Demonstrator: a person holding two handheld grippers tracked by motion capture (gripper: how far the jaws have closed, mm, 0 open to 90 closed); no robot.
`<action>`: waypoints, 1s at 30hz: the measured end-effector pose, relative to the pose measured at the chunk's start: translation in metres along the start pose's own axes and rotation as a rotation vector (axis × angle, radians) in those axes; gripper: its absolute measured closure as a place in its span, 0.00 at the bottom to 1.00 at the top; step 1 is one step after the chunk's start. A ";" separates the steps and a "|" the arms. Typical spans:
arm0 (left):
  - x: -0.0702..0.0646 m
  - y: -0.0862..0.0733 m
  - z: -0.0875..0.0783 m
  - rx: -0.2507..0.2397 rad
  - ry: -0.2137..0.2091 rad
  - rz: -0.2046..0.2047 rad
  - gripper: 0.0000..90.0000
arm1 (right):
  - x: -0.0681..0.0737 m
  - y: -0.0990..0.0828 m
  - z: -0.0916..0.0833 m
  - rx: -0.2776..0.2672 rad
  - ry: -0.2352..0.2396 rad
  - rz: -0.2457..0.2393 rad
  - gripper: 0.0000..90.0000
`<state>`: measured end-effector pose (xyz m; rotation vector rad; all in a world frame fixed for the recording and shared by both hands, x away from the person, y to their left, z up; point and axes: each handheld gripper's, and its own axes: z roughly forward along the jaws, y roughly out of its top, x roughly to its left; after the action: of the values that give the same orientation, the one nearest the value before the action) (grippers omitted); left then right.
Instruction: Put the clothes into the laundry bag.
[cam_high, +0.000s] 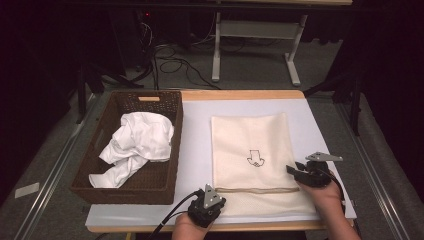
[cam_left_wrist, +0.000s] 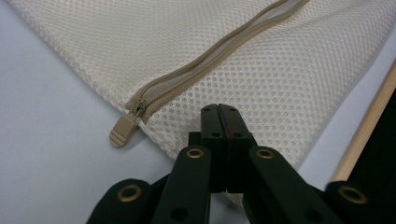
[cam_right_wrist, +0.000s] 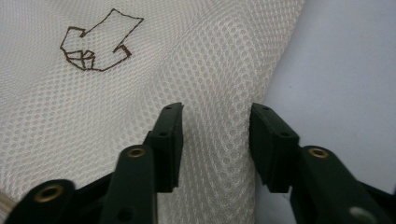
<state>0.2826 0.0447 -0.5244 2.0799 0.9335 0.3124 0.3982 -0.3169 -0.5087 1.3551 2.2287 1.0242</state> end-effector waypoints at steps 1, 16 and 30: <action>0.000 0.000 0.000 0.001 0.000 0.002 1.00 | 0.000 0.000 0.000 0.000 0.000 0.000 0.78; 0.020 0.033 0.027 0.050 0.101 0.089 1.00 | -0.015 -0.013 -0.023 -0.038 0.005 0.045 0.97; 0.046 0.044 0.035 -0.003 0.125 -0.014 0.93 | -0.011 -0.015 -0.030 -0.068 0.022 0.073 0.93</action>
<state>0.3547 0.0400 -0.5172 2.0696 1.0204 0.4404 0.3760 -0.3428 -0.4994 1.4120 2.1538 1.1341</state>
